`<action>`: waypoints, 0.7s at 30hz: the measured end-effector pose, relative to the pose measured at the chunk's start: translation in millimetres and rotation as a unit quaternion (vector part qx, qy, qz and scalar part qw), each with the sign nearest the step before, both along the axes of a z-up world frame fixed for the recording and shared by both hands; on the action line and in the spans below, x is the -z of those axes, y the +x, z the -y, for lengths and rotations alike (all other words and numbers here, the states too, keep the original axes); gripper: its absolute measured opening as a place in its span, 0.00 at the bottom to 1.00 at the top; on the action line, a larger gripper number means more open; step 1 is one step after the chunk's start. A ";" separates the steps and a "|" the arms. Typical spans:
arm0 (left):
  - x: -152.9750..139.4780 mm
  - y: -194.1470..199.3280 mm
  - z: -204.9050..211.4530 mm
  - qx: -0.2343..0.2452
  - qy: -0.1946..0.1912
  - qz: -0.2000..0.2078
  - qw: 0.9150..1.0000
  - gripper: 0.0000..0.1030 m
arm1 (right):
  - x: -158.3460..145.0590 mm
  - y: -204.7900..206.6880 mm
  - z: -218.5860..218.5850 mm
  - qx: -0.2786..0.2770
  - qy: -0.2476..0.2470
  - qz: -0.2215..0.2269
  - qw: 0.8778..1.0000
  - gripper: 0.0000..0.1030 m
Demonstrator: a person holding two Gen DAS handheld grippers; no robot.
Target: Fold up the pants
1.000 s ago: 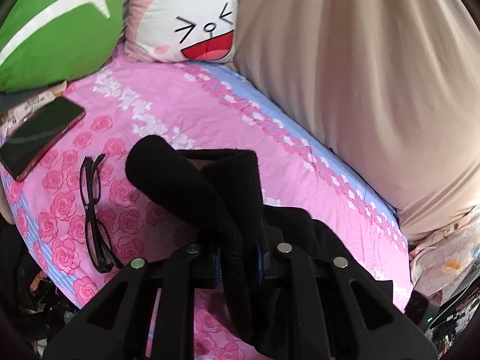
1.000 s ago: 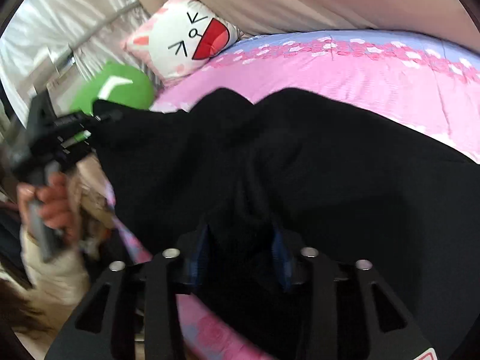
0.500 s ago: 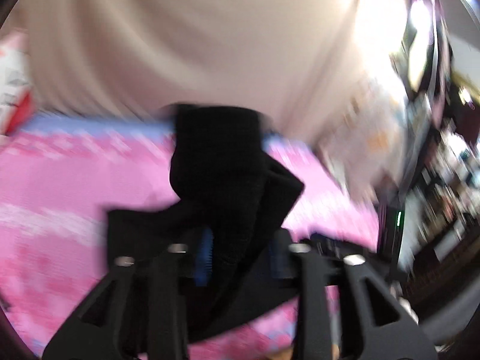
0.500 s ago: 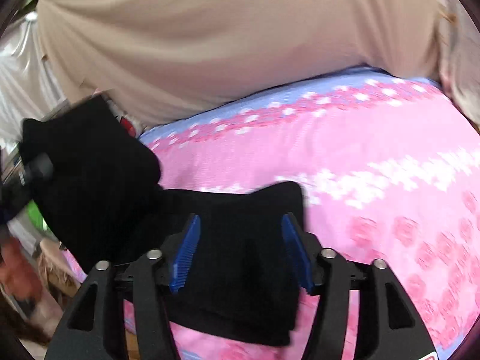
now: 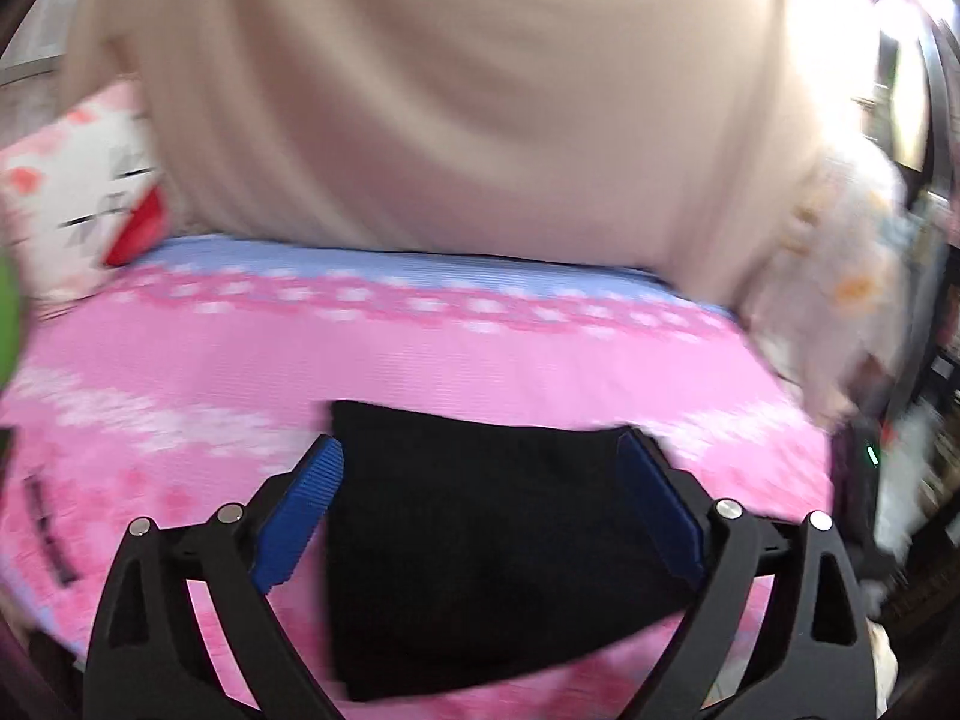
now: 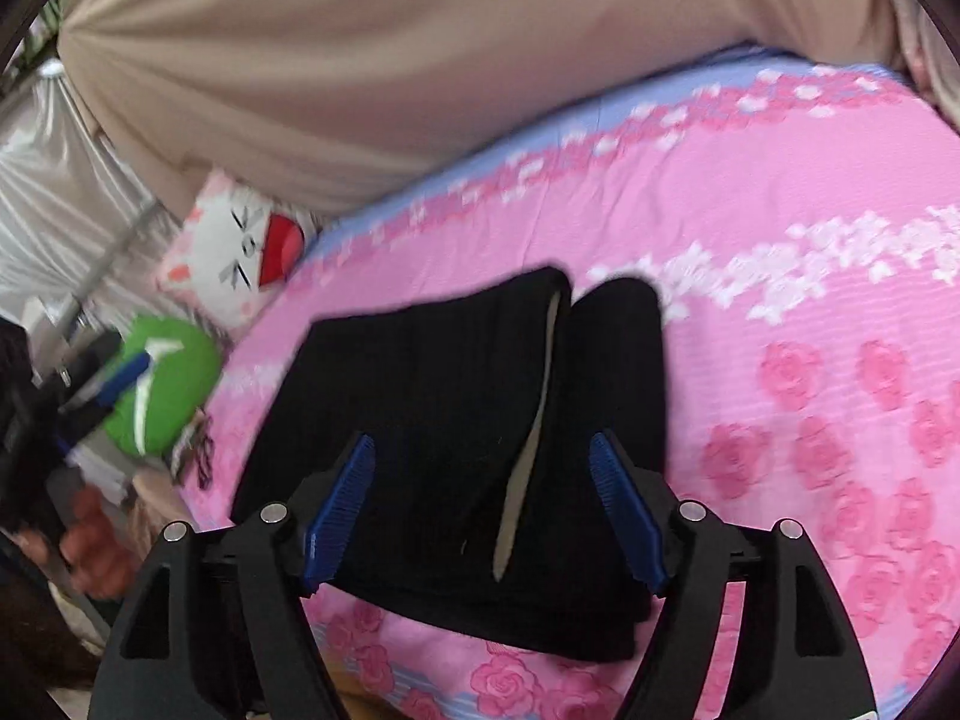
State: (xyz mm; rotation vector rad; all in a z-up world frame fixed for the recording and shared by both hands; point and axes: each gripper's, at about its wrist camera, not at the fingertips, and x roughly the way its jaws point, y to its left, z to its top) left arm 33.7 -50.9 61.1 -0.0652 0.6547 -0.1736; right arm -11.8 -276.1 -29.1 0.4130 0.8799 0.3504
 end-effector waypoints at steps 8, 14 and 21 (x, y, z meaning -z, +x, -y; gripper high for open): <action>24.7 11.6 -57.5 -0.121 0.026 -0.031 0.992 0.88 | 11.5 11.4 -41.6 -0.014 -0.024 0.006 1.000 0.31; 29.7 8.6 -56.3 -0.113 0.030 -0.033 0.993 0.88 | -51.6 -21.8 -31.8 -0.002 -0.071 0.080 0.994 0.12; 63.8 22.3 -37.6 -0.078 0.039 -0.080 0.993 0.88 | -0.1 -13.7 -8.4 0.033 -0.049 -0.004 0.998 0.38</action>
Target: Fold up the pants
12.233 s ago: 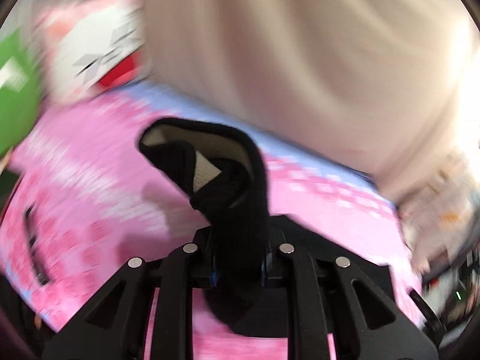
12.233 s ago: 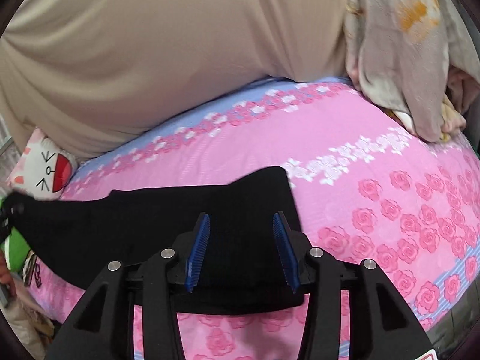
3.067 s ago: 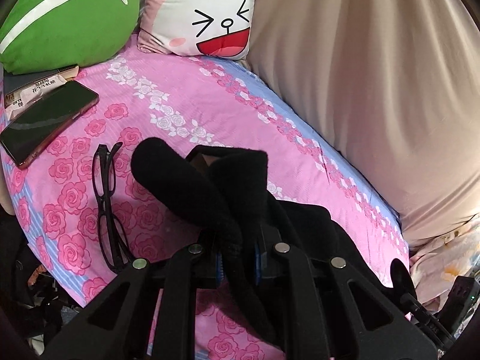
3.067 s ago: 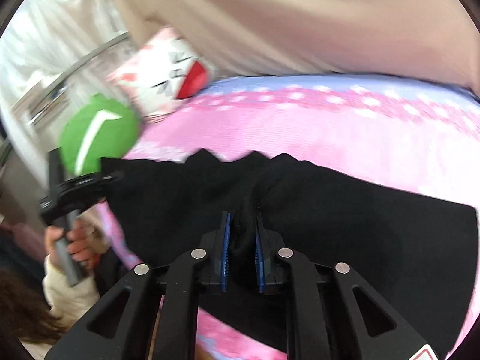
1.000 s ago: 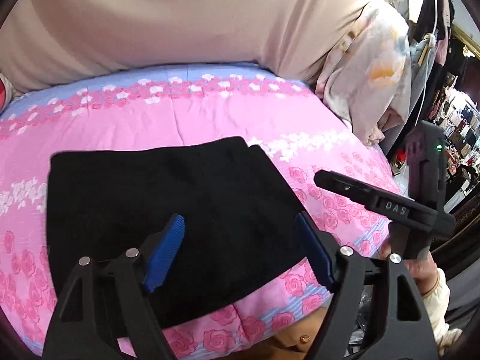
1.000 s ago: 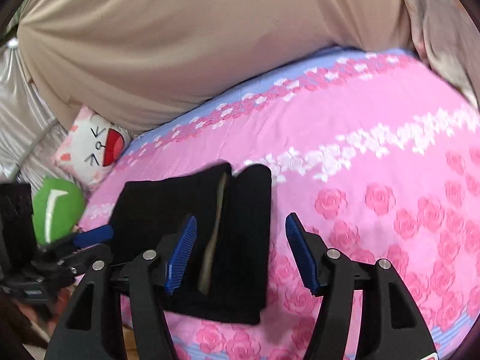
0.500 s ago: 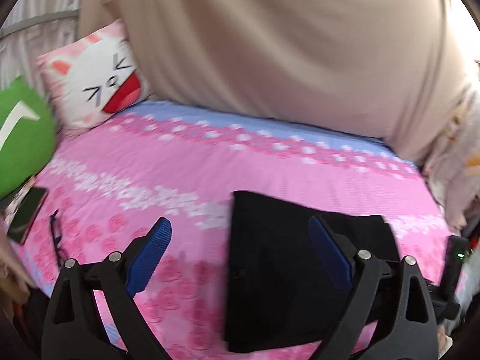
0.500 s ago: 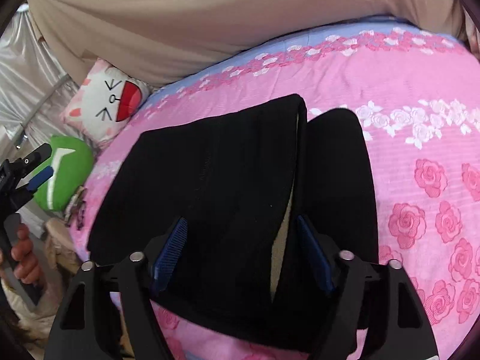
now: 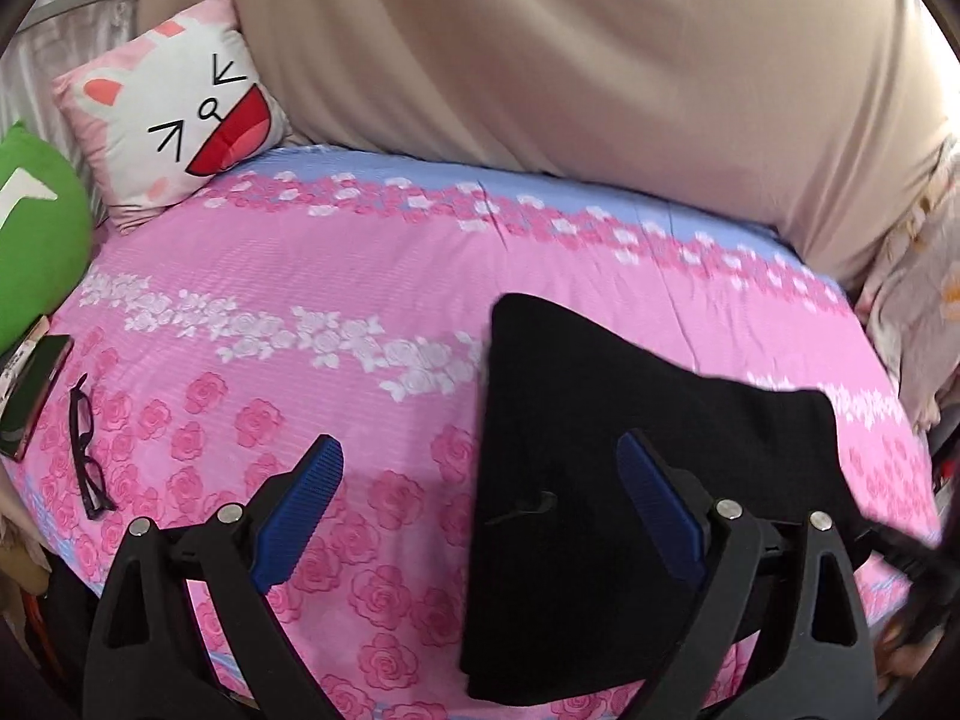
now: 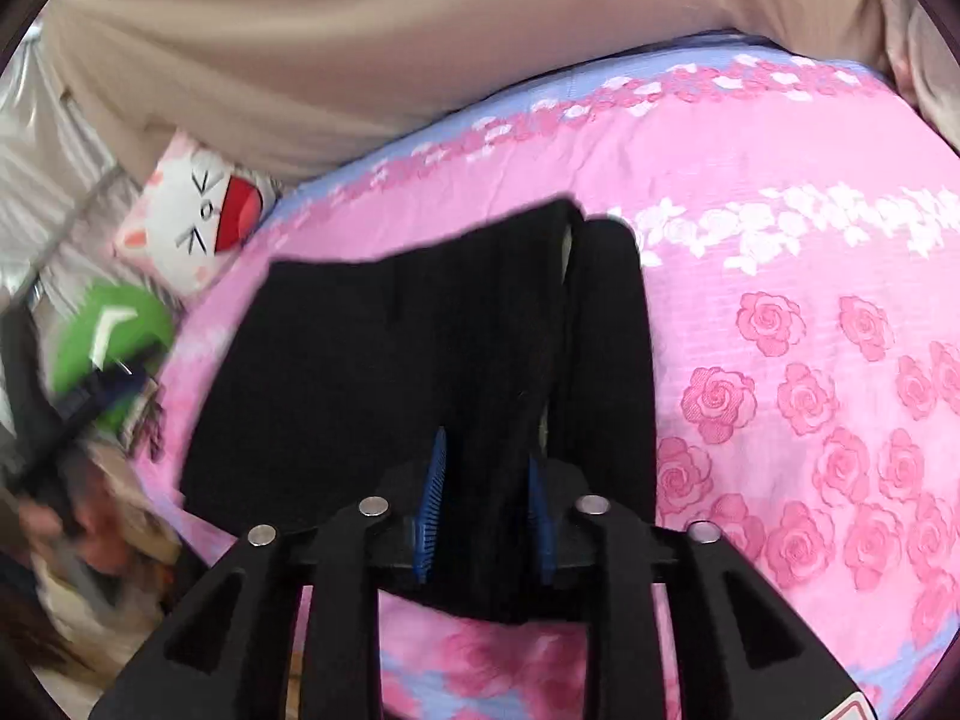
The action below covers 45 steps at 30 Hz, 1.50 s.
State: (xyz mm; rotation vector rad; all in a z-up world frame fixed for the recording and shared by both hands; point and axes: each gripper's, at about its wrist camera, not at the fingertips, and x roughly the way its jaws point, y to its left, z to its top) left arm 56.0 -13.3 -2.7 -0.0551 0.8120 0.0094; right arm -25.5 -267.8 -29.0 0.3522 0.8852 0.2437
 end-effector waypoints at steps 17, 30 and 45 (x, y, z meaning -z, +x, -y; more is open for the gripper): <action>10.2 6.8 11.1 0.016 0.006 -0.016 1.000 0.88 | -37.3 77.8 -4.2 -0.033 -0.065 0.060 0.996 0.21; 47.4 23.4 22.1 0.030 0.006 -0.061 0.998 0.89 | -43.1 17.0 -7.6 -0.018 -0.029 0.069 0.997 0.27; 29.3 7.4 34.2 0.044 0.031 -0.035 0.998 0.89 | 5.1 -26.2 -0.9 0.002 -0.024 -0.029 0.999 0.39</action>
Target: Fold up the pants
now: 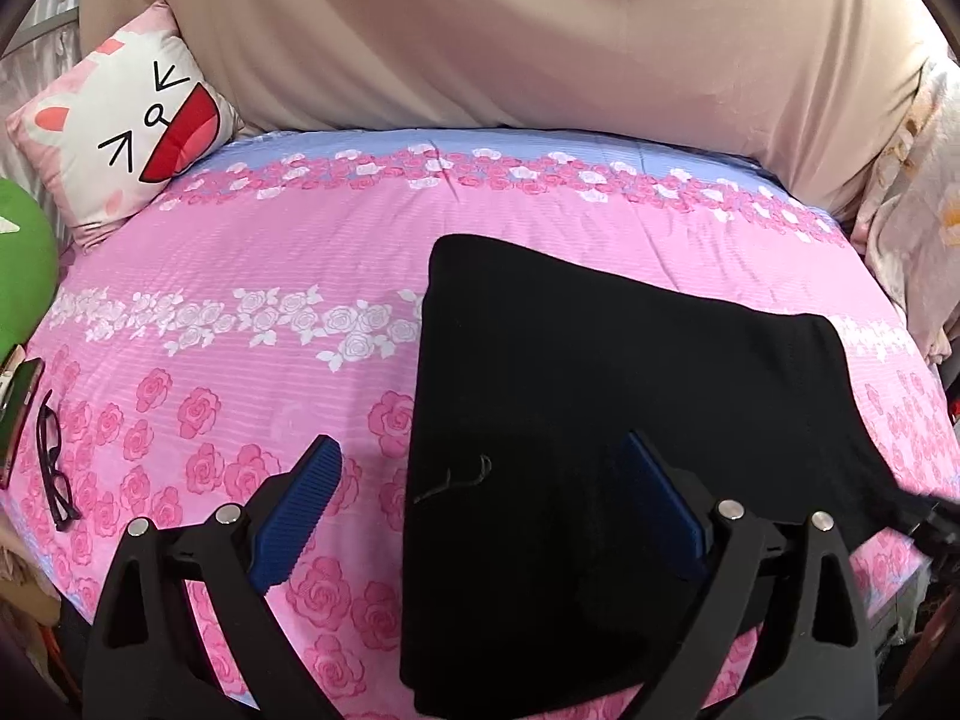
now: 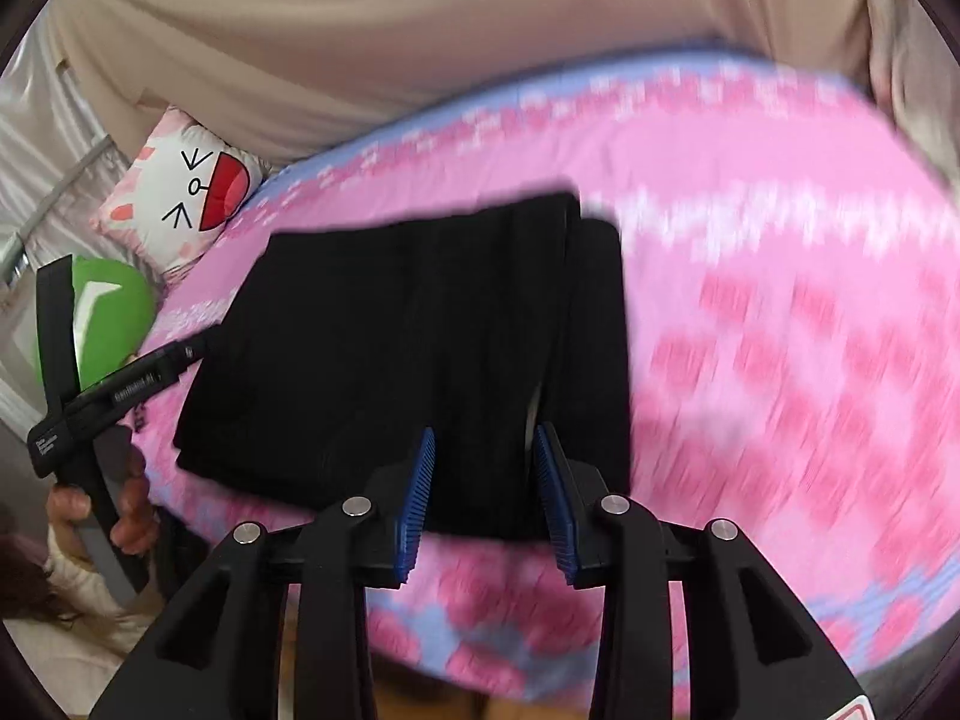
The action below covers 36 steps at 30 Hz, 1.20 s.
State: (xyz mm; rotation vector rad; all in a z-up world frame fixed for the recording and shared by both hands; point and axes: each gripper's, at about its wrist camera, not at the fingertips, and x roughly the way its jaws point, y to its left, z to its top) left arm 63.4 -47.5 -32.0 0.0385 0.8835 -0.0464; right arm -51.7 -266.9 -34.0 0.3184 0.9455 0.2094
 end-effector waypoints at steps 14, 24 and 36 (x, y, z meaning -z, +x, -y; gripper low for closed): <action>-1.4 -15.2 -4.5 -0.005 -0.028 -0.012 1.000 0.89 | -26.0 1.2 -22.3 -0.022 0.001 0.069 0.997 0.11; 20.7 -20.9 -7.8 -0.013 -0.016 -0.031 0.999 0.91 | -0.2 12.4 -2.1 0.016 -0.016 0.022 0.999 0.21; -5.9 -29.6 -51.8 -0.055 -0.020 0.015 0.998 0.91 | -75.8 114.8 -167.9 -0.183 -0.075 0.103 0.975 0.23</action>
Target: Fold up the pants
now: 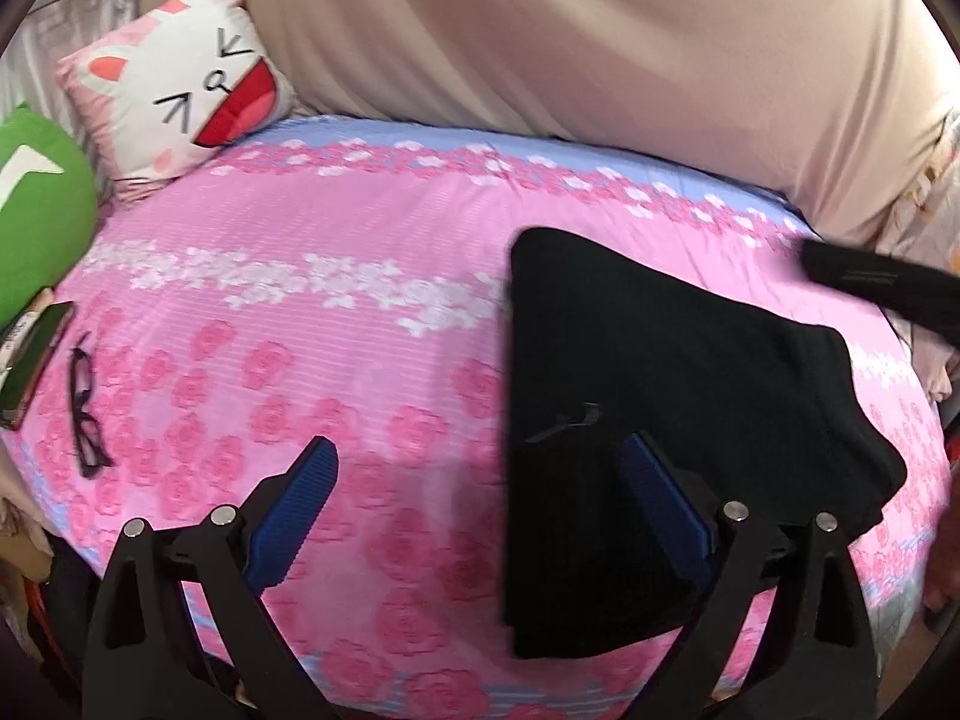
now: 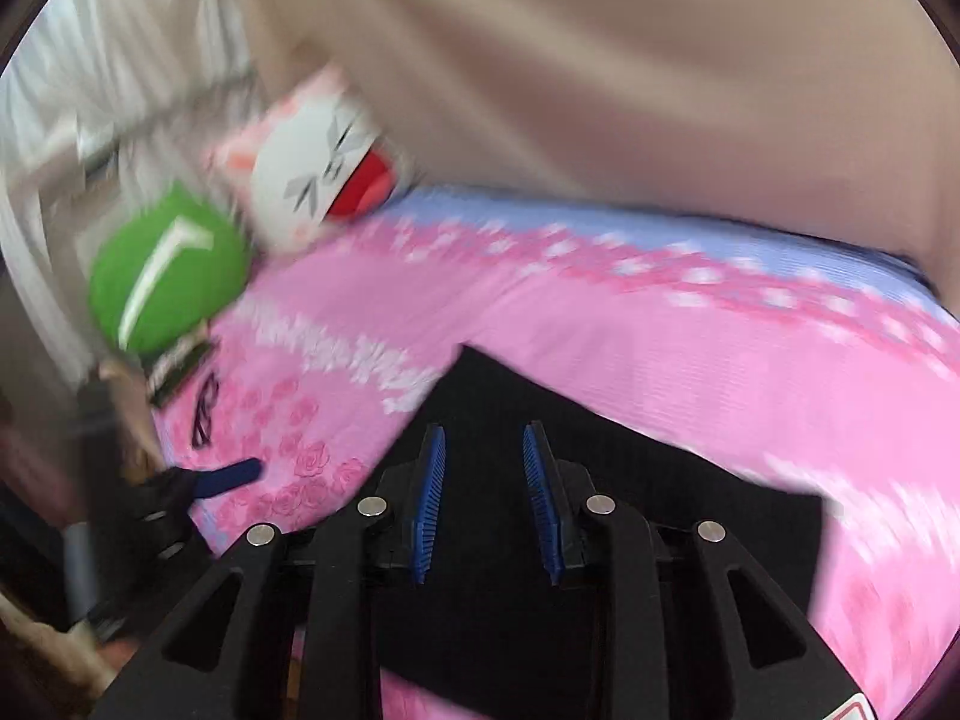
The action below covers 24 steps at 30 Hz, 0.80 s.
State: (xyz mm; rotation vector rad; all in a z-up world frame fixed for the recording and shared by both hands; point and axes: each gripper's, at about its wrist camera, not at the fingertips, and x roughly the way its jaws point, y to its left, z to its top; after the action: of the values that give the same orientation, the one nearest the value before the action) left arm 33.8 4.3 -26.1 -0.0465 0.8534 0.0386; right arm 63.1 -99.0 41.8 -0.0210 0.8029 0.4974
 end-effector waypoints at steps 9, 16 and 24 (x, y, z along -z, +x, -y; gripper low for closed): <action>-2.2 -6.4 -41.4 -0.034 0.003 0.000 0.999 0.91 | 86.9 84.6 -80.8 -0.037 -0.057 -0.079 0.995 0.28; -3.4 4.5 -31.7 -0.016 -0.004 0.004 1.000 0.91 | 28.0 -1.2 46.2 0.061 0.012 -0.024 0.998 0.36; 0.4 21.3 26.5 0.037 -0.015 -0.004 0.999 0.91 | 60.0 -81.9 166.6 0.183 0.054 -0.103 0.976 0.54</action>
State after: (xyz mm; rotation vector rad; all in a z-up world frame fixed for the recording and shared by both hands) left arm 55.2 -22.1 -26.5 -0.0423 0.8628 -0.0429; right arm -18.9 -265.6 -18.2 0.2795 0.9567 0.1950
